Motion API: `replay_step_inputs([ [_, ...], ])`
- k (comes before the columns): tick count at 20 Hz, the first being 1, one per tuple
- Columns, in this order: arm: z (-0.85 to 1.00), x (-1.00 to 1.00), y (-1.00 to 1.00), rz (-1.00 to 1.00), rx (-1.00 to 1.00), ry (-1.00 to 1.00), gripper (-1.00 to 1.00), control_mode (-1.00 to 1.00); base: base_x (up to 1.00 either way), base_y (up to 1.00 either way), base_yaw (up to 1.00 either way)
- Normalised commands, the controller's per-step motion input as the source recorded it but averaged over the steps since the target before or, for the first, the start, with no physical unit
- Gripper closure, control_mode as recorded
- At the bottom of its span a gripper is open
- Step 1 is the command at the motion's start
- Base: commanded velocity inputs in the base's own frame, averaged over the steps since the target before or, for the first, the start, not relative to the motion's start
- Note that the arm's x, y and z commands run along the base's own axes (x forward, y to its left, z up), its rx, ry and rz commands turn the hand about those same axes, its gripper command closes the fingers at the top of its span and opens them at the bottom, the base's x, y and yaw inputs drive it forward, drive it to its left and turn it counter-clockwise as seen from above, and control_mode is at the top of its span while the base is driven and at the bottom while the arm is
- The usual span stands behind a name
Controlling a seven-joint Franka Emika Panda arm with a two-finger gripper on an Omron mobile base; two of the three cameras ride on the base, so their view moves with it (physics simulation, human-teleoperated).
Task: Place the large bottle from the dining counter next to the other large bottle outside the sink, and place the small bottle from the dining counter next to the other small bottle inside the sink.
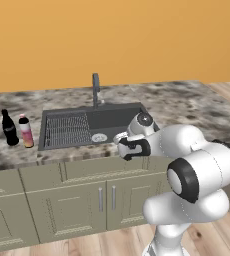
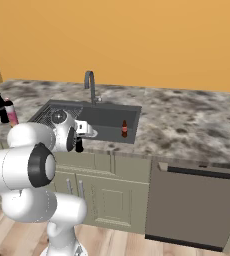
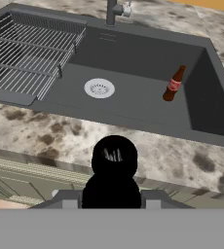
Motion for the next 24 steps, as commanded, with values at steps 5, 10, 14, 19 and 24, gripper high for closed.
replay_step_inputs([
  [5, 0.00, 0.00, 0.00, 0.00, 0.00, 0.00, 1.00, 1.00, 0.24, 0.24, -0.17],
  [10, 0.00, 0.00, 0.00, 0.00, 0.00, 0.00, 1.00, 1.00, 0.29, 0.00, 0.00],
  [14, 0.00, 0.00, 0.00, 0.00, 0.00, 0.00, 1.00, 1.00, 0.45, 0.00, 0.00],
  [19, 0.00, 0.00, 0.00, 0.00, 0.00, 0.00, 1.00, 1.00, 0.46, 0.00, 0.00],
  [24, 0.00, 0.00, 0.00, 0.00, 0.00, 0.00, 1.00, 1.00, 0.42, 0.00, 0.00],
])
